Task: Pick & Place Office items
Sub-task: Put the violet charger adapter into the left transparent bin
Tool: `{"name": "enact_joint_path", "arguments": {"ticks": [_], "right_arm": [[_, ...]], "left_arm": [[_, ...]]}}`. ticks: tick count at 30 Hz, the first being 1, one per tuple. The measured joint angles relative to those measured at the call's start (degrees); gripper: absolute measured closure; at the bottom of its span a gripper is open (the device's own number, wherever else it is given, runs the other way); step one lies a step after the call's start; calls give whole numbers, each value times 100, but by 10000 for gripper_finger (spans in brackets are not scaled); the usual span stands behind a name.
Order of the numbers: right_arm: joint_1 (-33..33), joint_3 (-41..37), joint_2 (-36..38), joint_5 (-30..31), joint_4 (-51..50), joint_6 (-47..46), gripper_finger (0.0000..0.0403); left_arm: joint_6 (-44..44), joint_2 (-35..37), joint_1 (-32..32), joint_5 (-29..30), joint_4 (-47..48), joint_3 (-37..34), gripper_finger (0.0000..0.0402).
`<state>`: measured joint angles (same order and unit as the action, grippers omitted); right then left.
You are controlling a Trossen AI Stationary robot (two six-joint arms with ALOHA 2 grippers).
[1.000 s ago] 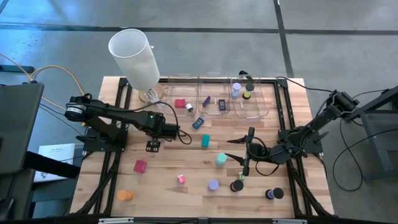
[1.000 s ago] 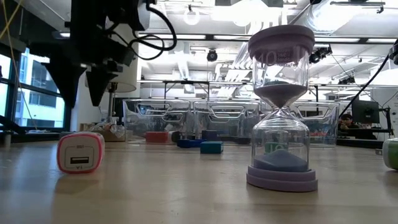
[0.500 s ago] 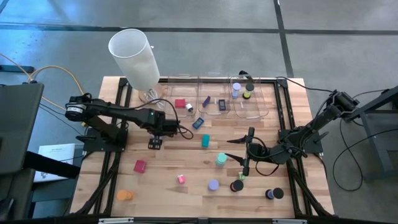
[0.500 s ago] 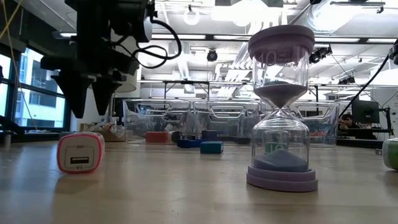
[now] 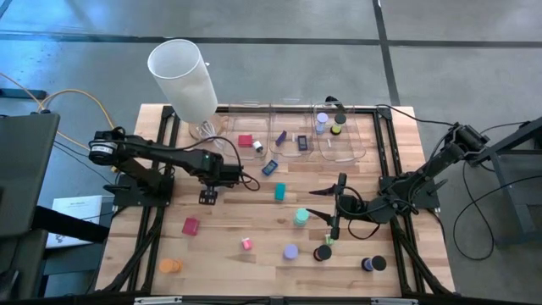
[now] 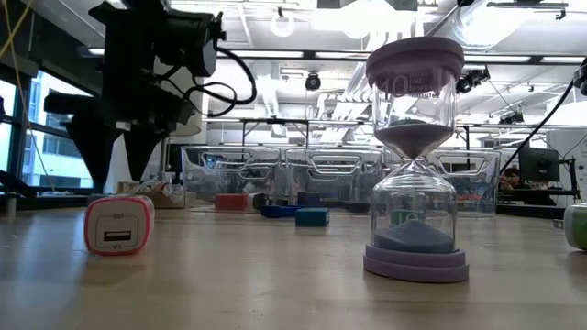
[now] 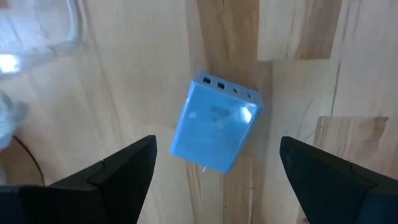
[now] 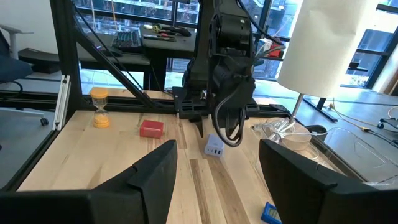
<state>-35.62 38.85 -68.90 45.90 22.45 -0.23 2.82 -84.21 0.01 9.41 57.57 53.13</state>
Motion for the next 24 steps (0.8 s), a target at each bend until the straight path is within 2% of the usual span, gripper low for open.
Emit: {"name": "enact_joint_path", "arguments": {"ticks": [9,18,24], "right_arm": [[0,0,0,-1,1,0,185],[1,0,0,0,0,0,185],[2,0,0,0,-1,-1,185]], "left_arm": [[149,-1,48,13,-440,-315,69],[148,0,375,6,-758,-624,69],[36,-2,476,-341,-1307,-804,69]]}}
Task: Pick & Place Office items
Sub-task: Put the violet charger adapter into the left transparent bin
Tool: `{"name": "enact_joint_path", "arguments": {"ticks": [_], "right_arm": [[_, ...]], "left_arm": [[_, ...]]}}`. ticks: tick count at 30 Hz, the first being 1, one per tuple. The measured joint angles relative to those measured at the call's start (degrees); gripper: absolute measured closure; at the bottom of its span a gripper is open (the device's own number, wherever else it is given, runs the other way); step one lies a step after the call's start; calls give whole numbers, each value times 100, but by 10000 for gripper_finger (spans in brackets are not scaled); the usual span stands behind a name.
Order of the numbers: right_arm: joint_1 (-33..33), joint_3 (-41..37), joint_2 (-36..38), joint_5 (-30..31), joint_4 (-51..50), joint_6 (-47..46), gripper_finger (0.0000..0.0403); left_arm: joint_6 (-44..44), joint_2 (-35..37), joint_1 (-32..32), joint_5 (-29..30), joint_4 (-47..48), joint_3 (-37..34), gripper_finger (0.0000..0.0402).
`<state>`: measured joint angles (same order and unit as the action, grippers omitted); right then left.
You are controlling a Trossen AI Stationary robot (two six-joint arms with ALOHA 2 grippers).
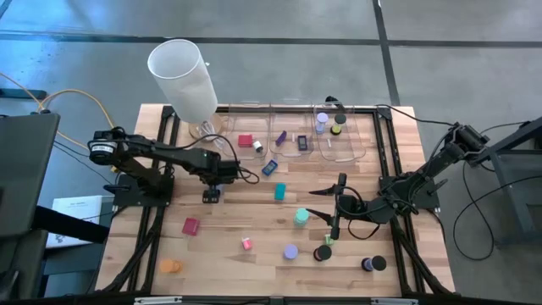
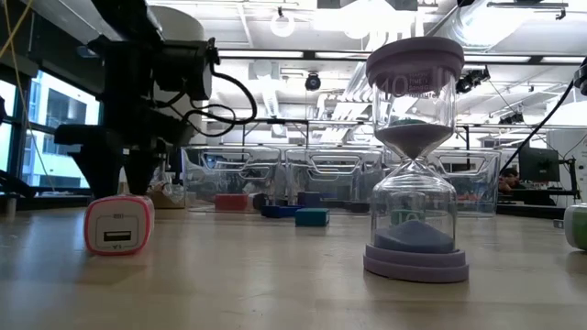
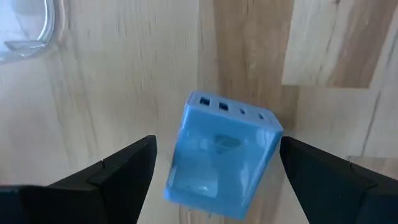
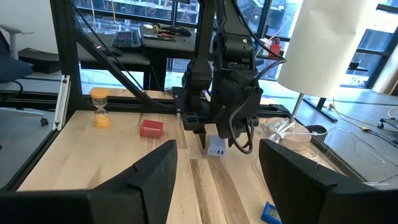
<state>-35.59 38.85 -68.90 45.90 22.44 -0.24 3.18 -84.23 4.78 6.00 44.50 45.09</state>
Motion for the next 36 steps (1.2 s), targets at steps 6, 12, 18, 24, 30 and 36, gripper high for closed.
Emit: {"name": "enact_joint_path", "arguments": {"ticks": [6,12,18,24,30,36], "right_arm": [[0,0,0,-1,2,1,185],[-1,0,0,0,2,1,185],[13,0,0,0,2,1,185],[13,0,0,5,4,1,185],[26,0,0,42,4,1,185],[138,0,0,44,4,1,185]], "left_arm": [[-33,9,0,-53,-166,-270,71],[-305,18,-10,-100,-191,-381,114],[-573,17,-219,-240,-285,-388,199],[-1434,13,-444,-177,-254,-385,199],[-2102,-24,-614,-416,32,84,199],[-2299,-15,-853,-487,462,1100,199]]}}
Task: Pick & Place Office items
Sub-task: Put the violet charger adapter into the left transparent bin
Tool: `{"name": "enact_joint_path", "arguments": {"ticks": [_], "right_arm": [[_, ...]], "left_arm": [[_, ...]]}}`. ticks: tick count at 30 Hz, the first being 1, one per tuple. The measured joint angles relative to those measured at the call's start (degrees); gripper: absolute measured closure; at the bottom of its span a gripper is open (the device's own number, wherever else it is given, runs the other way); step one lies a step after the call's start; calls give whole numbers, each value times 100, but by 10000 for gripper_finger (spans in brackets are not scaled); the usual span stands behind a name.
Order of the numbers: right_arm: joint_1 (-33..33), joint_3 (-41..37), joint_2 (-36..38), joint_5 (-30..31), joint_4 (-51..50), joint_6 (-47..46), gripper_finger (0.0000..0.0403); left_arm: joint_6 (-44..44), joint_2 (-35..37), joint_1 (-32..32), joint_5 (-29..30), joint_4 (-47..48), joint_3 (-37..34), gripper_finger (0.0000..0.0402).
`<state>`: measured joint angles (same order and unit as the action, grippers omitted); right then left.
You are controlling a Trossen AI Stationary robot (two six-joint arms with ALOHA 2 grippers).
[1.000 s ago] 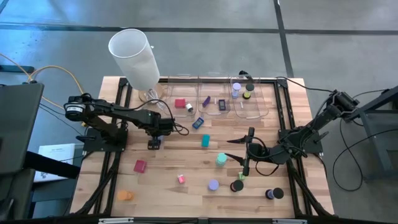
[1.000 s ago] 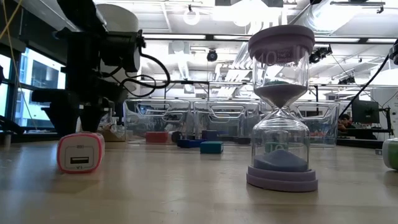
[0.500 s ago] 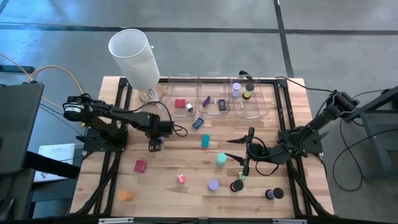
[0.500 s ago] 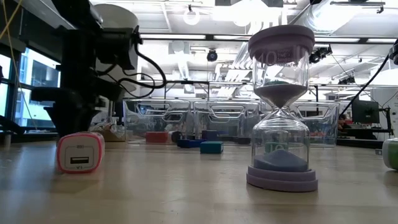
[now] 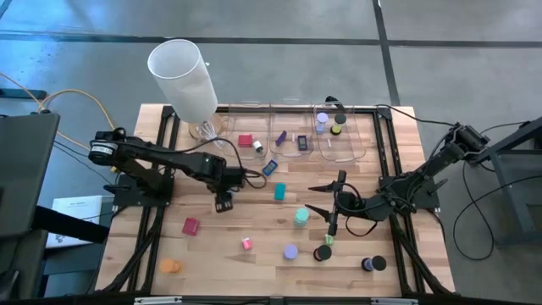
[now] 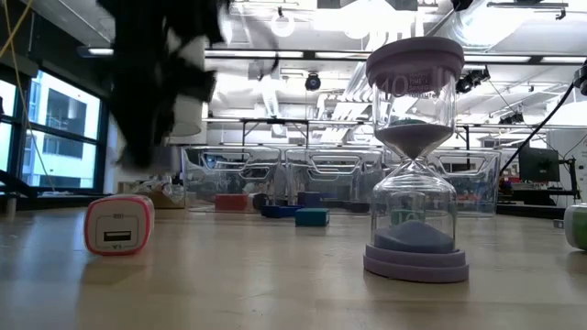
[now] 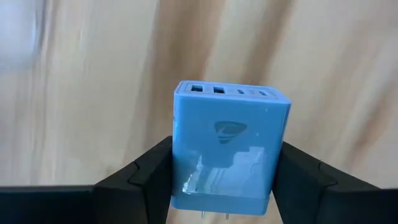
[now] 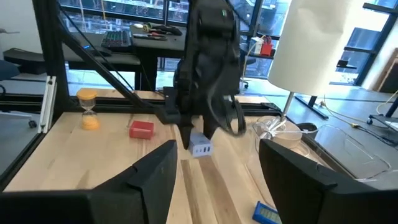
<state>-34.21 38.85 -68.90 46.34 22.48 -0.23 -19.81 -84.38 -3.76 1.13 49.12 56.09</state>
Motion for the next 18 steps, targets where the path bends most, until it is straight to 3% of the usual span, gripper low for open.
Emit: {"name": "enact_joint_path", "arguments": {"ticks": [9,13,18], "right_arm": [[50,0,0,-271,-2,-2,185],[50,0,1,-308,-2,-2,185],[50,0,0,-306,-2,-2,185]], "left_arm": [[215,4,-175,1124,451,1692,199],[227,7,250,1258,437,2186,199],[-124,11,1235,1272,429,2524,199]]}}
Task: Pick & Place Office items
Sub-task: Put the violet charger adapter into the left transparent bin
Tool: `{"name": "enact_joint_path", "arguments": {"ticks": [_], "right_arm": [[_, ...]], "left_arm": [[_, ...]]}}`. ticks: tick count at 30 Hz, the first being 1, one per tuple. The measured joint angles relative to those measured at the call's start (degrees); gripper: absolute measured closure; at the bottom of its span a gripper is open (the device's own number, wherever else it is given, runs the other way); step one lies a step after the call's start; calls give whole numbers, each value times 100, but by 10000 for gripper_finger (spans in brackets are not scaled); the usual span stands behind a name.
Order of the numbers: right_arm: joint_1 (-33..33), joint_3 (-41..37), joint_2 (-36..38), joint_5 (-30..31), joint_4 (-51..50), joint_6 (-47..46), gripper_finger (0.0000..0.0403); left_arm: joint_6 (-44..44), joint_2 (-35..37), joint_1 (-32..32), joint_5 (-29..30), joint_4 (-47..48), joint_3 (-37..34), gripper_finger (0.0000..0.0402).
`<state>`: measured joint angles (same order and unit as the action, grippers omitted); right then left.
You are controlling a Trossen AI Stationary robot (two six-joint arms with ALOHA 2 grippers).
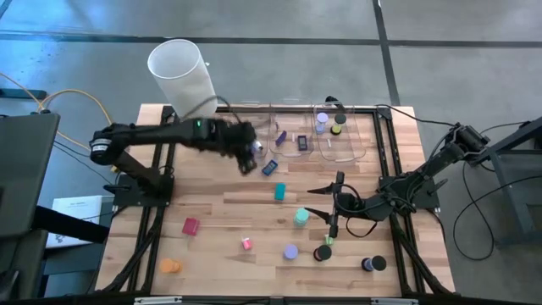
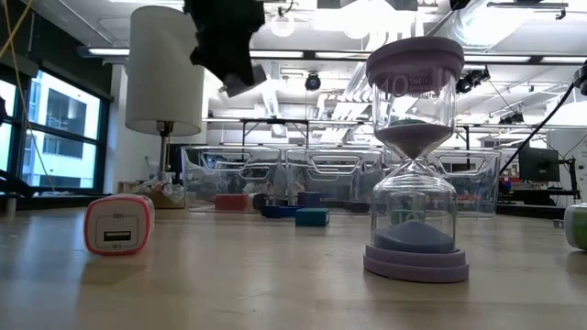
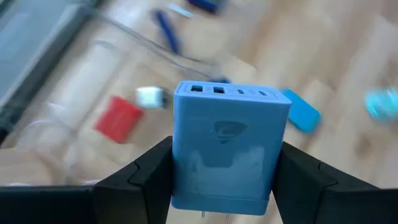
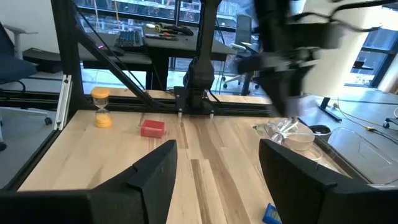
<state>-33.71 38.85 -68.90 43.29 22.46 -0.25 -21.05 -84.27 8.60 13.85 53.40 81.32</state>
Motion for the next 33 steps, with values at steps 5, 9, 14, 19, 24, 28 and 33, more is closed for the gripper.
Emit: {"name": "enact_joint_path", "arguments": {"ticks": [5,9,14,19,24,28,33], "right_arm": [[0,0,0,0,0,0,185],[0,0,0,0,-2,2,185],[79,-2,0,-5,-4,30,185],[182,-2,0,-96,-11,24,185],[236,-2,0,-306,-11,-20,185],[236,-2,0,-308,-11,-20,185],[234,-2,0,-309,-85,-22,185]], "left_arm": [[-3,2,1004,-5,-194,8,199],[-3,-147,1515,-72,-358,8,199],[201,-554,1680,-618,-968,8,199],[278,-1177,1724,-667,-1101,331,199],[367,-1889,1901,-661,-575,1100,199],[366,-2309,2047,-645,15,1630,199],[368,-2441,2261,-654,163,1698,199]]}}
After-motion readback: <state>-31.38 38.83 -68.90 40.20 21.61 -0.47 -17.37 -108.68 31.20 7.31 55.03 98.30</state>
